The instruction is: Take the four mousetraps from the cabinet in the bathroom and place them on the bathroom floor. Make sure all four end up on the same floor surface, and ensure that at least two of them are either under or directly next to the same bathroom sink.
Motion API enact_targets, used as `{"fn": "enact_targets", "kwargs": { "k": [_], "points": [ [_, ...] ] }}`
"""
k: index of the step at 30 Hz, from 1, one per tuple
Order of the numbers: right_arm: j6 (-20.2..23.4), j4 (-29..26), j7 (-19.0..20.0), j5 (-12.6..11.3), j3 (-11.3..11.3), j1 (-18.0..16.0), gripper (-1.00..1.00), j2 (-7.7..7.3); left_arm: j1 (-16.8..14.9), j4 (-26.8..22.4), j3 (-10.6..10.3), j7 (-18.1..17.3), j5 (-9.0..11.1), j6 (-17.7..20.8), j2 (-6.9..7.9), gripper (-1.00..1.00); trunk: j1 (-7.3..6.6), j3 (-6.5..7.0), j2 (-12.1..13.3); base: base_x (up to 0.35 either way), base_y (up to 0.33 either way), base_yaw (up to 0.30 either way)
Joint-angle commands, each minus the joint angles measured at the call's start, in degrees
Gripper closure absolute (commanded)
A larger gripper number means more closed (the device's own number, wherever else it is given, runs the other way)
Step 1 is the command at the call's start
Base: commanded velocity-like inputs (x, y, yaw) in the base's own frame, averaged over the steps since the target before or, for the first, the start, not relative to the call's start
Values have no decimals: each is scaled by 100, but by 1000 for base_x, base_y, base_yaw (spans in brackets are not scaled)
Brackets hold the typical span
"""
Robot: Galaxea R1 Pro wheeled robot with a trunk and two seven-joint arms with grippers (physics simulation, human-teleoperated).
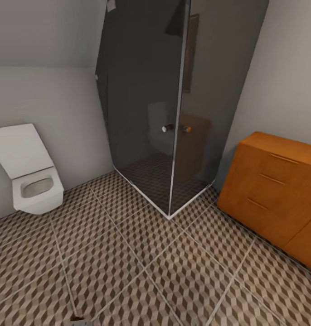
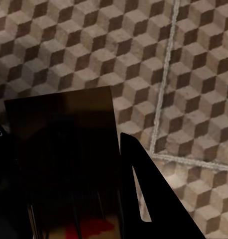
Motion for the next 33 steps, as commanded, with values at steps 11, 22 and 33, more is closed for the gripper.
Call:
{"fn": "enact_targets", "kwargs": {
  "k": [11, 22, 33],
  "points": [
    [-25, 9, 31, -75, 42, -5, 100, 2, -10, -26, -48, 35, 46, -42, 5, 100, 0, -75, -3, 0, 0, 228],
    [-25, 9, 31, -81, 42, -4, 100, 2, -10, -2, -48, 35, 46, -42, 12, 100, 0, -143, -3, 0, 0, 238],
    [-25, 9, 31, -78, 42, -5, 100, 2, -10, -18, -48, 35, 46, -42, 14, 100, 0, -211, -3, 0, 0, 238]
  ]
}}
